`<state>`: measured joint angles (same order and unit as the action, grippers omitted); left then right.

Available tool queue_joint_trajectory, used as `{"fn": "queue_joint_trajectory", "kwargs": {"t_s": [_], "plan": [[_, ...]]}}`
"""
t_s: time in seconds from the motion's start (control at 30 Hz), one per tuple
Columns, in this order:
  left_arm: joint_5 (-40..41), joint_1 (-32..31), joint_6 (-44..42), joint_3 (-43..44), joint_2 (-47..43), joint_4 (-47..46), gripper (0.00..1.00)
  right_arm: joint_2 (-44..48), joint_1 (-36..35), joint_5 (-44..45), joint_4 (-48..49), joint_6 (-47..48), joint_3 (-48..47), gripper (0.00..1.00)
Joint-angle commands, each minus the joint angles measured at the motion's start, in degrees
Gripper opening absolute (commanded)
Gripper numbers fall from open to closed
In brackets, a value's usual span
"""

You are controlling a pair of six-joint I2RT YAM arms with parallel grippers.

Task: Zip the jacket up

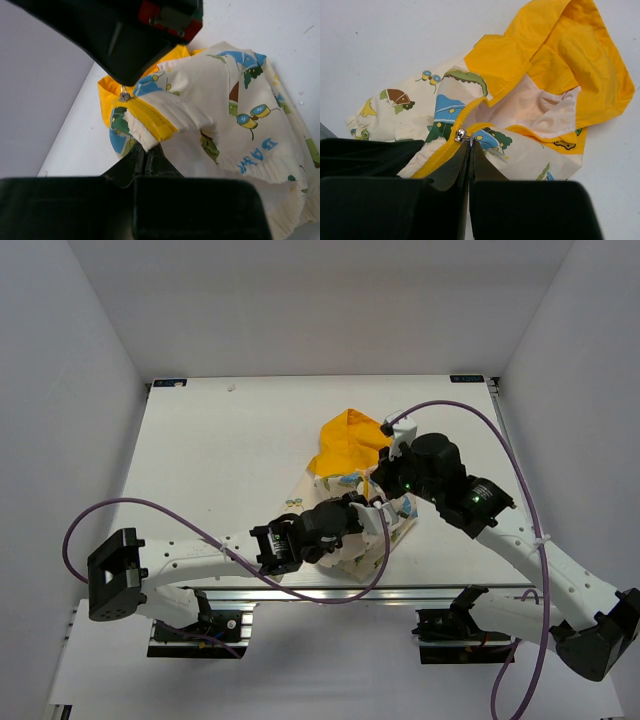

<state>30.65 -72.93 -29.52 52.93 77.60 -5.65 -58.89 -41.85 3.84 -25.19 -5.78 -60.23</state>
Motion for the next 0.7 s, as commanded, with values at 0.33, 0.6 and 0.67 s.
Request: {"fn": "queue_joint_trajectory", "kwargs": {"t_s": [0.33, 0.6, 0.67], "plan": [[-5.59, -2.84, 9.89, -2.56, -7.45, 5.38, 0.00, -11.31, 3.87, 5.82, 7.43, 0.24, -6.04, 0.00], [-12.54, -2.92, 23.71, -6.95, -14.14, 13.47, 0.00, -21.34, 9.05, 4.95, 10.59, 1.21, -8.68, 0.00], [-12.81, -2.84, 25.91, -8.27, -15.81, 13.91, 0.00, -24.06, 10.81, 6.53, 11.74, 1.30, -9.99, 0.00]]}}
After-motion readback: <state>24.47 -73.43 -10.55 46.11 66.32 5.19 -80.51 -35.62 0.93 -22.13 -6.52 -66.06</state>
